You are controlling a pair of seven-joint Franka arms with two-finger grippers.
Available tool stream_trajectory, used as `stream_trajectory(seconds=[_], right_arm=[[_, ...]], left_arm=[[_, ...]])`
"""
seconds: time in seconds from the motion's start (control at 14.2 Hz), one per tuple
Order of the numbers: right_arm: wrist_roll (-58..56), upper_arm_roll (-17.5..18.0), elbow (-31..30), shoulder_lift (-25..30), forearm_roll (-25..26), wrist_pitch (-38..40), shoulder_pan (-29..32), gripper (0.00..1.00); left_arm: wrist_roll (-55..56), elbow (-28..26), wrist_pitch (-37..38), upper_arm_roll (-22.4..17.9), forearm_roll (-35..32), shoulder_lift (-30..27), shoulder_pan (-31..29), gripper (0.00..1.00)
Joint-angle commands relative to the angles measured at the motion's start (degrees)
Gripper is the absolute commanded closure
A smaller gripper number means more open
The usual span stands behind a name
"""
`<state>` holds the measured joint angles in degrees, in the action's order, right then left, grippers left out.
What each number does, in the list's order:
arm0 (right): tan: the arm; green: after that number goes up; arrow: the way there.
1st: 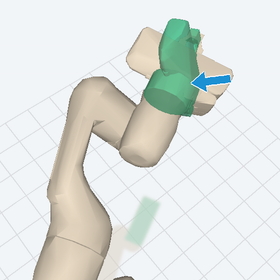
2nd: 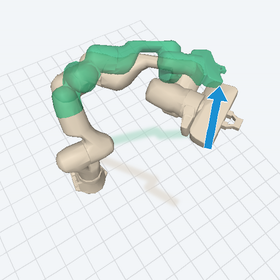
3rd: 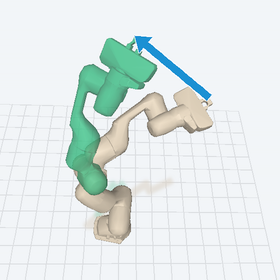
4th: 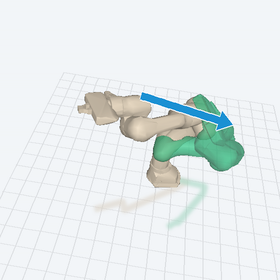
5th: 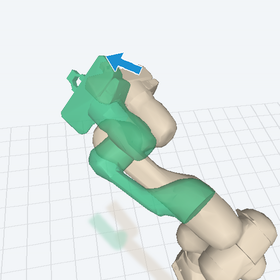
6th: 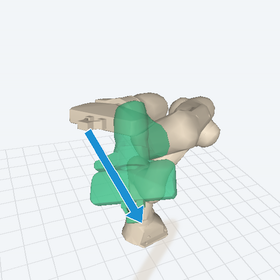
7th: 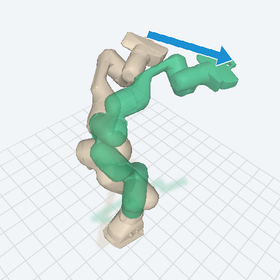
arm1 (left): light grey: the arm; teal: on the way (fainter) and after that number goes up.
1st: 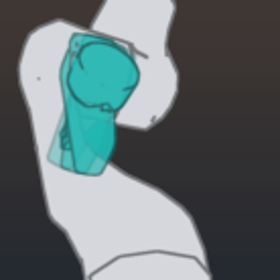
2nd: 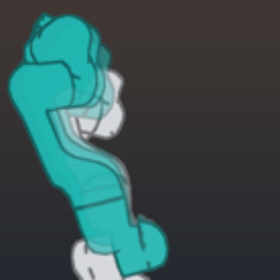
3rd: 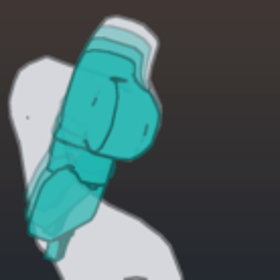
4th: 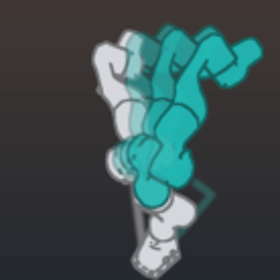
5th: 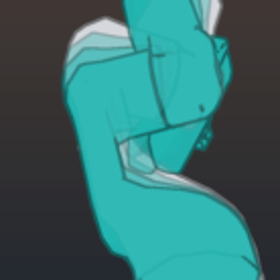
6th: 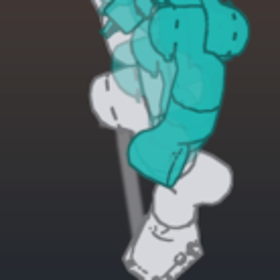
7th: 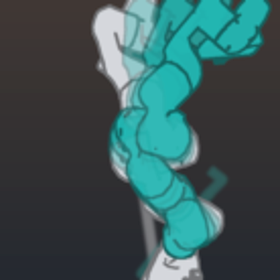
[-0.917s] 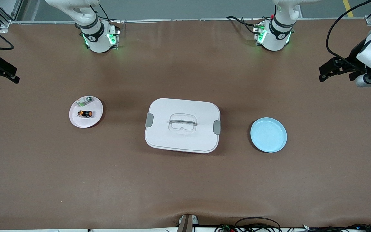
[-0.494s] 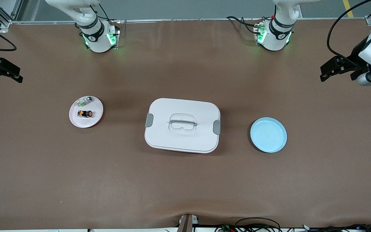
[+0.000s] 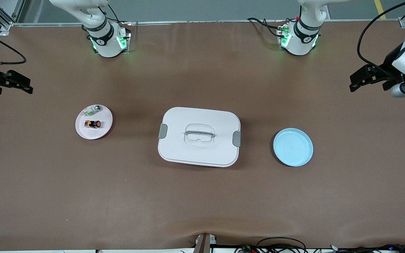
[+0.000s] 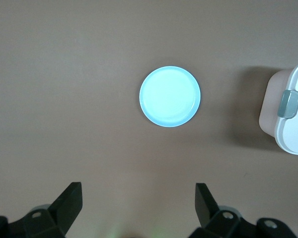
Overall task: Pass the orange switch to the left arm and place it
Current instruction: 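Move the right gripper toward the white plate while the left gripper waits, then lower the right gripper over the orange switch while the left gripper advances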
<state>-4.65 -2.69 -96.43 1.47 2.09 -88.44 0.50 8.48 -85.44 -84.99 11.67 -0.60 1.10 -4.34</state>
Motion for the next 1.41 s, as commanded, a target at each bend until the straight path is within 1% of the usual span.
stream_trajectory(seconds=[0.0, 0.21, 0.42, 0.56, 0.71, 0.85, 0.99, 1.13, 1.34], right_arm=[[0.3, 0.2, -7.2, 0.2, -1.0, -5.7, 0.4, 0.00], [0.3, 0.1, -15.1, 0.8, -3.6, -13.7, 1.2, 0.00], [0.3, 0.1, -22.5, 0.6, -3.9, -22.4, 2.0, 0.00], [0.3, 0.1, -27.6, 0.6, -4.1, -29.6, 2.4, 0.00], [0.3, 0.1, -31.2, 0.0, -4.2, -35.0, 2.5, 0.00], [0.3, 0.1, -32.8, -1.5, -5.2, -38.8, 2.5, 0.00], [0.3, 0.1, -33.4, -4.2, -5.8, -41.8, 2.3, 0.00], [0.3, 0.1, -34.0, -6.9, -6.0, -45.6, 2.1, 0.00], [0.3, 0.1, -34.9, -9.5, -6.0, -48.8, 2.0, 0.00]], left_arm=[[-0.2, 1.8, 1.1, 0.1, 0.2, 0.7, 0.1, 0.00], [-0.7, 1.8, 1.1, 0.0, 0.2, 2.2, 0.1, 0.00], [-0.7, 3.2, 0.7, 0.2, 0.3, 5.1, 1.1, 0.00], [-0.9, 3.1, 0.5, 0.2, 0.1, 6.4, 1.4, 0.00], [-0.7, 3.3, -0.4, 0.2, 0.0, 9.1, 1.3, 0.00], [-0.3, 3.4, -2.4, 0.3, -2.2, 9.7, 2.4, 0.00], [0.0, 3.4, -3.9, 0.3, -2.2, 10.2, 2.5, 0.00], [0.0, 3.4, -5.9, 0.2, -2.2, 12.3, 2.4, 0.00], [0.0, 3.4, -9.5, 0.2, -2.3, 14.5, 2.4, 0.00]])
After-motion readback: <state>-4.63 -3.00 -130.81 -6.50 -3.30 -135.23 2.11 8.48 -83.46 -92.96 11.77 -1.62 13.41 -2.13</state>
